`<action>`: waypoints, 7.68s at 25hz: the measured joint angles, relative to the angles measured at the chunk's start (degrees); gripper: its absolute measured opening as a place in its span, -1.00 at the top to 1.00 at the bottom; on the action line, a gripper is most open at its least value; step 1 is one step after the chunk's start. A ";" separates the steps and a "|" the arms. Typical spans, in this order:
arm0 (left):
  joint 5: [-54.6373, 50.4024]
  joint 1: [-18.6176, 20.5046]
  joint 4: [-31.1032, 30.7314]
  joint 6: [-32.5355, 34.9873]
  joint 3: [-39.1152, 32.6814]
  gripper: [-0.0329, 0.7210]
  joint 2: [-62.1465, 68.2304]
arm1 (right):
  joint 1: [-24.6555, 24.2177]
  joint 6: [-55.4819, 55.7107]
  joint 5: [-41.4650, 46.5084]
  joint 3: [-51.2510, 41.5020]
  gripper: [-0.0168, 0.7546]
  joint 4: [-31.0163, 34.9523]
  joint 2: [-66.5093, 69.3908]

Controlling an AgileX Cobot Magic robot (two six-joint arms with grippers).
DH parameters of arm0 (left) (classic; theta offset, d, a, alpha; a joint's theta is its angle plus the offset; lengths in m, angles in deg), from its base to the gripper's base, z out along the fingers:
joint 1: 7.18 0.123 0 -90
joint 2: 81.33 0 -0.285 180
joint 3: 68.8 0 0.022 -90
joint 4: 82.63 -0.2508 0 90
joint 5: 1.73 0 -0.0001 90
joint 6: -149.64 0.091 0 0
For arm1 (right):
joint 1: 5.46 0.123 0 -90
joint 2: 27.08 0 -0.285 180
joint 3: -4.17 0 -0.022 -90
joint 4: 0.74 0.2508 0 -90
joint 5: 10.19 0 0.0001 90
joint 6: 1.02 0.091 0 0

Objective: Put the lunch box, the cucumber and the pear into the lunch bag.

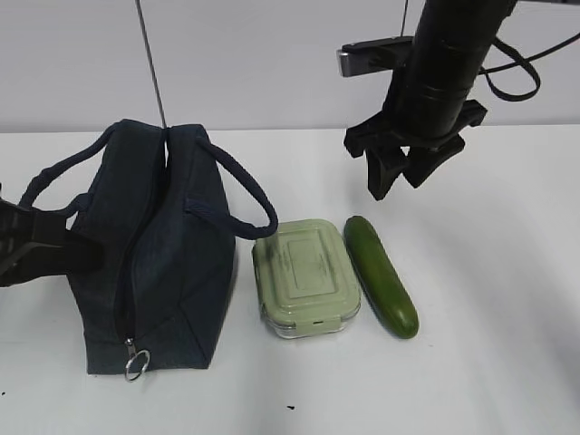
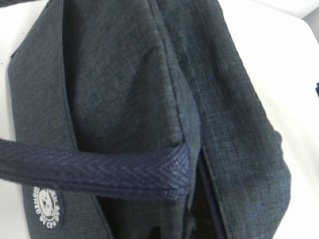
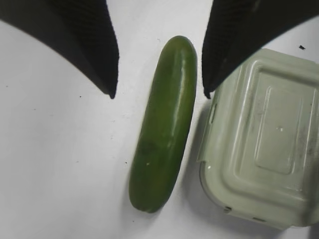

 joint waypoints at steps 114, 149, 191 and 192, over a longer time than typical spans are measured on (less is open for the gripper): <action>-0.37 0.00 3.98 0.00 0.00 0.96 0.00 | 10.27 -10.36 -9.12 12.38 -0.18 48.72 17.66; -1.67 0.00 4.01 0.00 0.00 0.96 0.06 | 7.99 -3.45 1.55 33.47 -0.32 6.96 10.55; -1.74 0.00 4.01 0.00 0.00 0.96 0.06 | -15.77 -31.35 -0.16 -15.97 -0.32 36.04 -3.87; -1.74 0.00 4.01 0.00 0.00 0.96 0.06 | -15.81 -33.19 -0.24 -17.39 -0.32 37.83 -3.87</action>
